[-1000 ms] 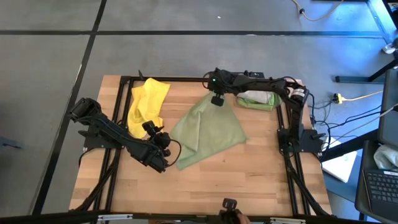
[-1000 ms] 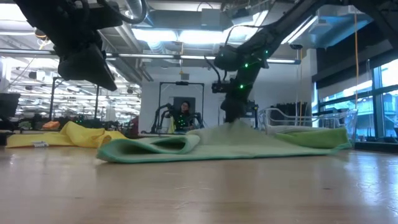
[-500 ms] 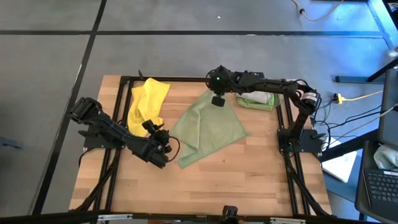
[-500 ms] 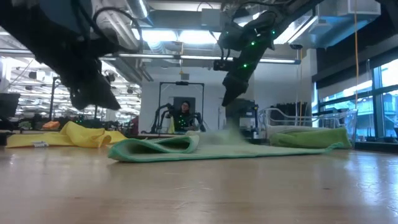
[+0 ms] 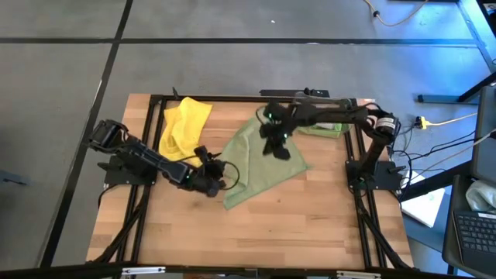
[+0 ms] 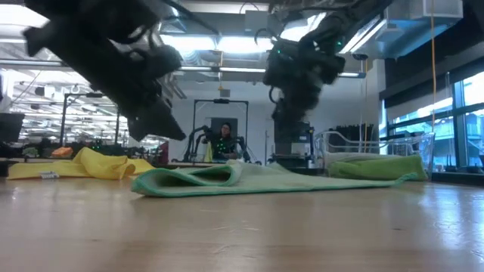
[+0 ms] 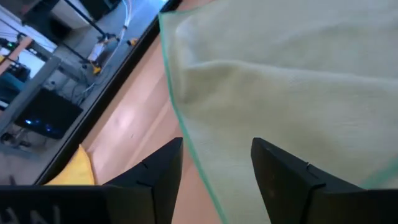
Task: Fold microfiber towels
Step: Fold the light green cloth
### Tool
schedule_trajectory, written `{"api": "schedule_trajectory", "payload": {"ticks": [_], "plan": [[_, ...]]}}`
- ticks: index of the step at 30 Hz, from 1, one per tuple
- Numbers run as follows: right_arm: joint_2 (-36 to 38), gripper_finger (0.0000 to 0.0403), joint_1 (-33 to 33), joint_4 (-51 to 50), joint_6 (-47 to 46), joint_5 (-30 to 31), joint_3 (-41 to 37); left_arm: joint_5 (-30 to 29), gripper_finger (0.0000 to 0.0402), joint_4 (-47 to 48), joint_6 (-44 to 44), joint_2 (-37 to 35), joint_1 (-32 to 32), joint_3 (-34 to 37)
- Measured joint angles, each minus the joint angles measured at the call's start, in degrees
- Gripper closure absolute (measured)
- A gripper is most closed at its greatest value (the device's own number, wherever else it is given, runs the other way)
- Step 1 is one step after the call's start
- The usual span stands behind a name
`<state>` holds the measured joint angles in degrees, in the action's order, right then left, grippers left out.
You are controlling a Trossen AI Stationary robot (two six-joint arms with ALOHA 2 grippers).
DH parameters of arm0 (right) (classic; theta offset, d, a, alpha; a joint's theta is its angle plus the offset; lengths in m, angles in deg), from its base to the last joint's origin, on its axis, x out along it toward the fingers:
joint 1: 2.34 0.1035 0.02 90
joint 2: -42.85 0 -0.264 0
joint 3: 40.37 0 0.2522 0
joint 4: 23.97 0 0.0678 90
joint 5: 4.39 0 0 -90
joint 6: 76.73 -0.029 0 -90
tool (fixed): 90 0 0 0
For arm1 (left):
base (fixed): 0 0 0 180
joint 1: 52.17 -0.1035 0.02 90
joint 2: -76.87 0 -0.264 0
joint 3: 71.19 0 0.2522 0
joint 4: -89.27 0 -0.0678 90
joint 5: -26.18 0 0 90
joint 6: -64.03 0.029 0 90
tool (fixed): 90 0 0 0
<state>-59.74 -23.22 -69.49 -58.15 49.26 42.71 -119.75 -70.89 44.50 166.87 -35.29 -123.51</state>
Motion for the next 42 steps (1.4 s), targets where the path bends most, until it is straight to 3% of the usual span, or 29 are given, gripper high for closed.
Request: {"api": "schedule_trajectory", "payload": {"ticks": [6,16,24,33,42], "plan": [[-0.07,0.0350,6.10,4.54,-1.55,10.99,-7.74,5.67,0.0217,-1.91,5.37,0.00,-6.88,0.00],[-0.07,0.0350,13.57,11.61,-6.07,20.87,-15.23,17.86,0.0217,-4.21,12.20,0.00,-14.92,0.29],[0.28,0.0350,16.48,16.83,-11.37,22.36,-19.39,20.96,0.0217,-5.49,13.74,0.00,-18.41,6.68],[0.46,0.0350,18.67,16.45,-14.88,22.05,-21.08,19.15,0.0217,-7.81,15.69,-0.17,-19.20,10.08],[1.36,0.0350,19.34,13.00,-15.09,20.49,-21.13,2.40,0.0217,-5.31,25.41,-0.02,-19.27,10.37]]}}
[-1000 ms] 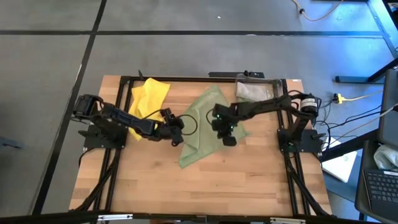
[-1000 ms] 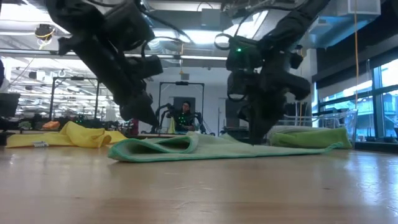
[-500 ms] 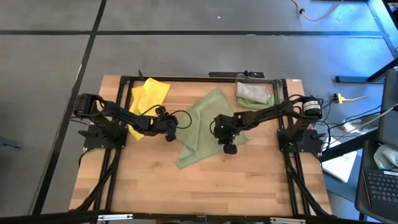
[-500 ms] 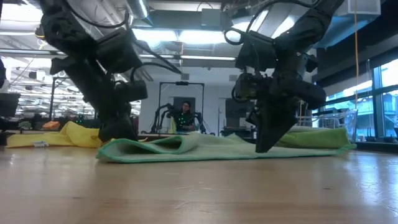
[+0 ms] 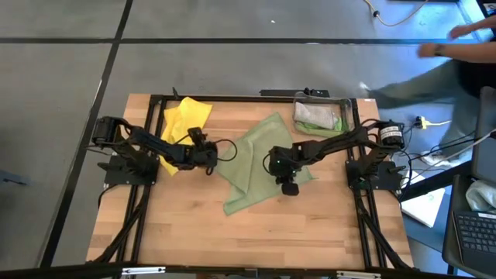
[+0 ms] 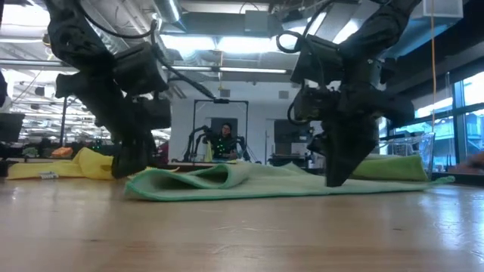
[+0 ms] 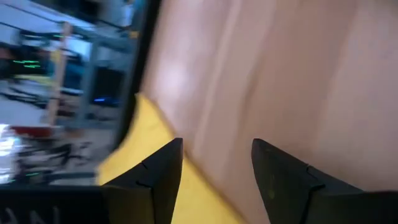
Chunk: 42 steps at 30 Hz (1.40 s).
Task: Fold microfiber towels
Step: Fold the light green cloth
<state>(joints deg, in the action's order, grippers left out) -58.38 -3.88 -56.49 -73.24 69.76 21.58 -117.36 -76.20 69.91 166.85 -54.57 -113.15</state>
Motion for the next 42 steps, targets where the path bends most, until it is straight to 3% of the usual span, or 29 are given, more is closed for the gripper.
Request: {"api": "schedule_trajectory", "payload": {"ticks": [2,5,7,11,13,18,22,27,33,42], "plan": [[0.15,0.0350,0.04,-0.88,0.32,-0.20,-0.08,-1.18,0.0217,1.18,0.18,-1.18,0.42,-0.59],[0.15,0.0350,0.00,-0.90,0.79,-0.42,-0.08,3.04,0.0217,1.05,-1.39,-4.46,2.64,-2.78],[0.15,0.0350,0.00,-0.89,1.21,-0.36,-0.08,11.06,0.0217,0.86,-1.42,-7.71,4.73,-4.36],[0.15,0.0350,0.00,-0.88,1.42,-0.29,-0.08,35.41,0.0217,-1.24,-1.45,-13.52,7.60,-6.28],[0.15,0.0350,0.00,-0.68,1.65,-0.10,-0.10,39.52,0.0217,-0.63,-3.80,-14.49,7.86,-6.34],[0.15,0.0350,0.02,-0.36,1.66,-0.48,-0.19,39.96,0.0217,4.04,-7.02,-11.58,7.37,-4.99],[0.17,0.0350,0.33,-0.35,2.22,-0.12,-0.19,41.93,0.0217,-0.52,-8.38,-6.96,6.66,-3.31],[0.17,0.0350,0.31,-0.39,3.13,-0.38,-0.19,38.49,0.0217,-0.13,-7.04,-1.77,5.74,-3.27],[0.17,0.0350,0.31,-0.97,3.17,-0.55,-0.17,36.06,0.0217,5.65,-6.81,-1.67,3.62,-3.63],[-0.13,0.0350,0.47,-9.63,2.74,-13.54,-0.47,28.16,0.0217,18.99,-7.88,-5.75,2.50,-3.34]]}}
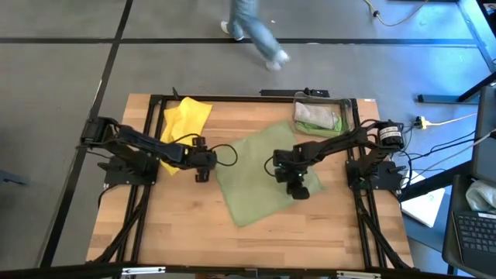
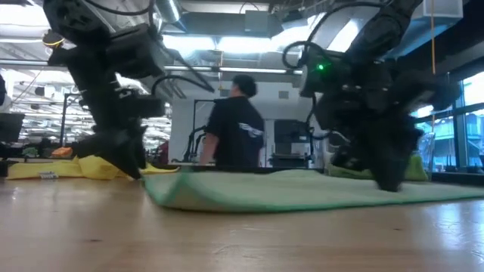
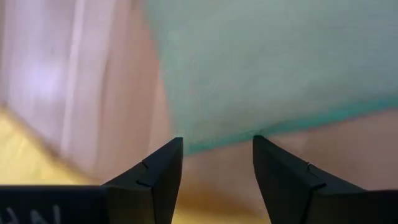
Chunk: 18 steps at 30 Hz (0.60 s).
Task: Fold microfiber towels
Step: Fold the light green cloth
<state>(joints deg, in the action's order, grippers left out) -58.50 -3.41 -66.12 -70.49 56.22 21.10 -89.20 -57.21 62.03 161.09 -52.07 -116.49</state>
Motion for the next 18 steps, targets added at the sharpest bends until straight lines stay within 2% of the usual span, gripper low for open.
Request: {"api": "schedule_trajectory", "payload": {"ticks": [5,12,15,18], "plan": [[-0.03,0.0350,0.39,-5.52,1.99,-1.43,-0.03,-0.76,0.0217,4.85,-4.16,-2.76,0.31,0.42],[1.42,0.0350,0.36,-4.99,3.07,-1.33,-0.16,1.40,0.0217,6.54,-8.23,-6.60,3.51,0.73],[3.50,0.0350,0.39,-5.14,3.47,0.78,-0.31,1.30,0.0217,5.73,-8.74,-8.04,5.25,0.62],[7.65,0.0350,0.58,-4.33,4.04,6.60,-0.38,0.33,0.0217,4.96,-8.83,-9.51,6.51,0.61]]}}
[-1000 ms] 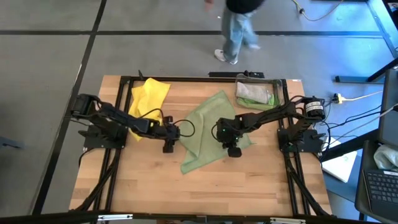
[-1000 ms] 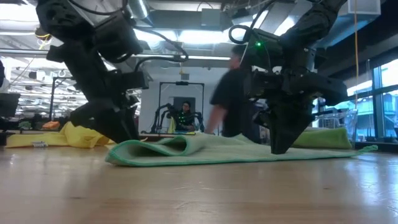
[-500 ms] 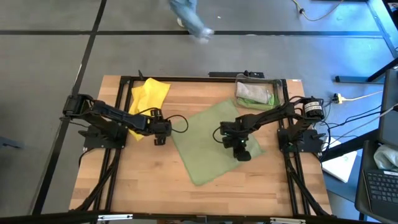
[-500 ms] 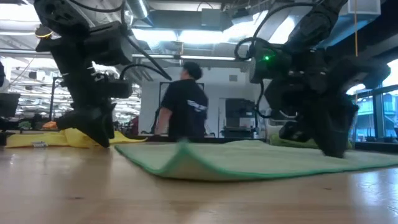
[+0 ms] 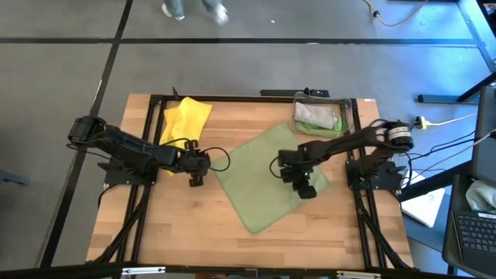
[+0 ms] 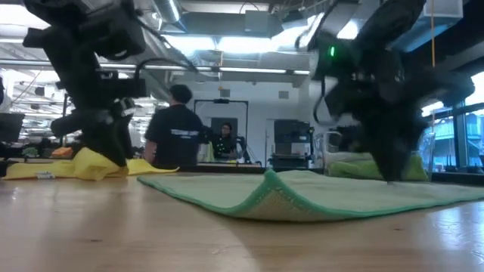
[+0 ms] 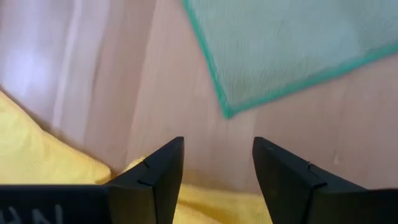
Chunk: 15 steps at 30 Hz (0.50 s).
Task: Fold microfiber towels
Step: Fold the light green cloth
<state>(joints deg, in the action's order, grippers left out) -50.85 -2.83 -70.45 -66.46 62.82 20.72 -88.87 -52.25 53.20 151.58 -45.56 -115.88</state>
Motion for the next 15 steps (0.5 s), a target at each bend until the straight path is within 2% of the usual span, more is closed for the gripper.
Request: {"api": "schedule_trajectory", "payload": {"ticks": [3,7,15], "plan": [[5.24,0.0350,0.66,2.48,0.35,4.64,0.12,-1.21,0.0217,-1.84,0.66,-1.10,0.91,-0.09],[10.51,0.0350,1.57,4.45,0.23,4.13,0.23,-1.33,0.0217,-4.60,0.90,-1.63,1.50,-0.16],[11.66,0.0350,5.85,14.39,-9.30,3.52,0.29,-3.65,0.0217,-7.29,-2.50,-1.63,3.16,-0.20]]}}
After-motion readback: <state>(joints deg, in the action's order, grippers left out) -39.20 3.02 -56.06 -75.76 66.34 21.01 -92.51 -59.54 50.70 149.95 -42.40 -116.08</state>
